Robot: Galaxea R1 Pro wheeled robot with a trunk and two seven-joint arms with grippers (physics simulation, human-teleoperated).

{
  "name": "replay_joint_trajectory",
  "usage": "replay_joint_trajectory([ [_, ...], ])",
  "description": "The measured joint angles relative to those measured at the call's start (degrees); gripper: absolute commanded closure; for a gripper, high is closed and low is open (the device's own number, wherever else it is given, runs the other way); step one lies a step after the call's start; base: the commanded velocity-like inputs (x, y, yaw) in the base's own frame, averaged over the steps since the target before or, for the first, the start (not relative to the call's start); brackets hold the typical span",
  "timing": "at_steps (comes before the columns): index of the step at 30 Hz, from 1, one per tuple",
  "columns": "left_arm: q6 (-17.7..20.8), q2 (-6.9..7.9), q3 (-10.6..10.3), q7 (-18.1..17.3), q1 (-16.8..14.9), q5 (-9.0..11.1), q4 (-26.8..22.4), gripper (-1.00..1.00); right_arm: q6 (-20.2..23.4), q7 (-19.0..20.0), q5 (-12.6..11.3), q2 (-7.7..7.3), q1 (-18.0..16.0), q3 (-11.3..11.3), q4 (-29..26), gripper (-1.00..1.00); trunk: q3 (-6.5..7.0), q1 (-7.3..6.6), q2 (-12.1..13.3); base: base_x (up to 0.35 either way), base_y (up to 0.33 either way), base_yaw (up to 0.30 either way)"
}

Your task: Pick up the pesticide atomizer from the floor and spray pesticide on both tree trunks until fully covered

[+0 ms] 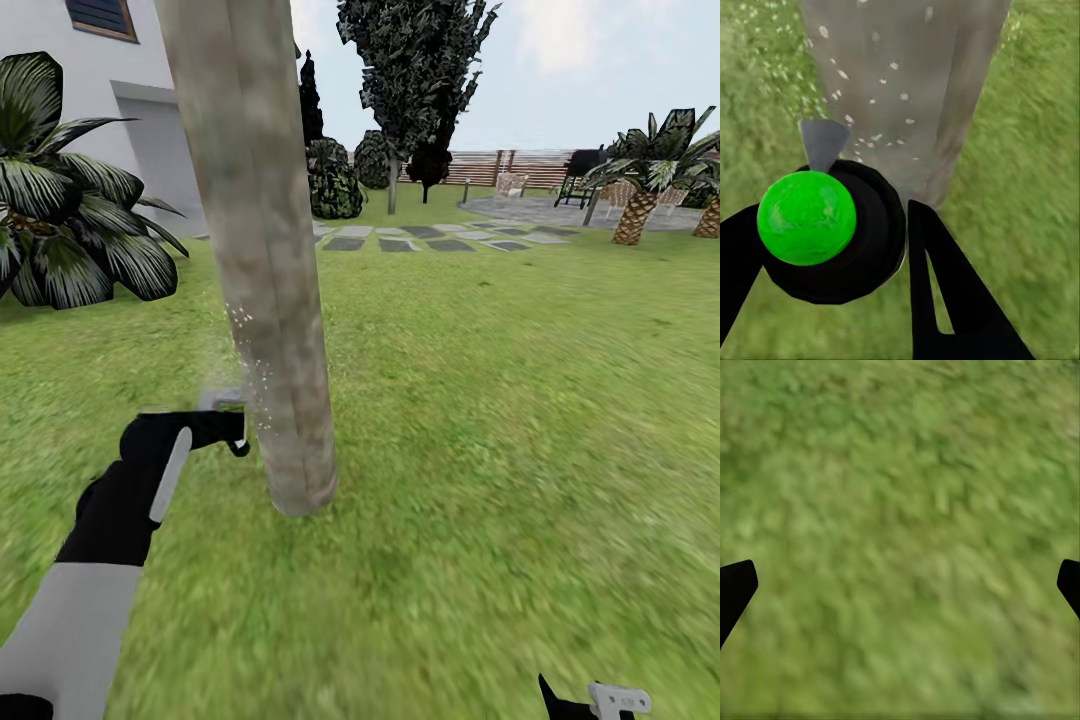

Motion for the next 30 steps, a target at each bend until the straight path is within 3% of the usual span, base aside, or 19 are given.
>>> replay_joint_trajectory([
  [2, -1.63, -0.14, -0.08, 0.07, 2.23, -0.02, 1.75, 1.0, 0.0, 0.0, 0.0, 0.0, 0.0, 0.0, 0.0, -1.0, 0.0, 0.0, 0.0, 0.0, 0.0, 0.0],
  [5, -6.76, -0.46, -0.1, 0.16, 2.64, -0.78, 7.69, 1.0, 0.0, 0.0, 0.0, 0.0, 0.04, 0.0, 0.0, -1.0, 0.0, 0.0, 0.0, 0.0, 0.0, 0.0],
  [6, -10.51, -0.63, -0.76, 0.4, 2.7, -2.38, 11.6, 1.0, 0.0, 0.0, 0.0, 0.0, 0.0, 0.0, 0.0, -1.0, 0.0, 0.0, 0.0, 0.0, 0.0, 0.0],
  [8, -16.81, -0.97, -4.57, 1.5, 2.71, -4.95, 17.61, 1.0, 0.0, 0.0, 0.0, 0.0, 0.01, 0.0, 0.0, -1.0, 0.0, 0.0, 0.0, 0.0, 0.0, 0.0],
  [10, -20.14, -2.13, -5.52, 3.87, 2.7, -5.61, 20.41, 1.0, 0.0, 0.0, 0.0, 0.0, 0.01, 0.0, 0.0, -1.0, 0.0, 0.0, 0.0, 0.0, 0.0, 0.0],
  [11, -20.66, -2.35, -5.55, 6.34, 2.71, -5.57, 22.51, 1.0, 0.0, 0.0, 0.0, 0.0, 0.01, 0.03, -0.02, -1.0, 0.0, 0.0, 0.0, 0.0, 0.0, 0.0],
  [13, -21.58, -2.39, -5.51, 7.35, 2.7, -4.65, 24.88, 1.0, 0.0, 0.0, 0.0, 0.04, 0.01, 0.06, -0.05, -1.0, 0.0, 0.0, 0.0, 0.0, -0.107, 0.0],
  [16, -27.36, -2.18, -5.14, 7.74, 2.79, -1.2, 30.8, 1.0, 0.0, 0.0, 0.0, 0.0, 0.03, 0.05, -0.06, -1.0, 0.0, 0.0, 0.0, 0.0, -0.247, 0.0],
  [19, -28.38, -2.14, -3.75, 8.11, 2.78, -0.62, 33.24, 1.0, 0.0, 0.0, -0.05, 0.0, 0.02, 0.03, -0.08, -1.0, 0.0, 0.0, 0.0, 0.0, -0.272, 0.0],
  [21, -28.5, -2.27, -3.42, 10.59, 2.92, -0.45, 33.73, 1.0, 0.0, 0.0, -0.01, 0.0, 0.03, 0.05, -0.06, -1.0, 0.0, 0.0, 0.0, 0.0, -0.274, 0.0],
  [30, -28.62, -2.49, -3.36, 11.59, 3.4, 1.11, 33.72, 1.0, 0.0, 0.0, 0.0, 0.0, 0.0, 0.09, 0.0, -1.0, 0.01, 0.0, 0.0, 0.0, -0.274, 0.003],
])
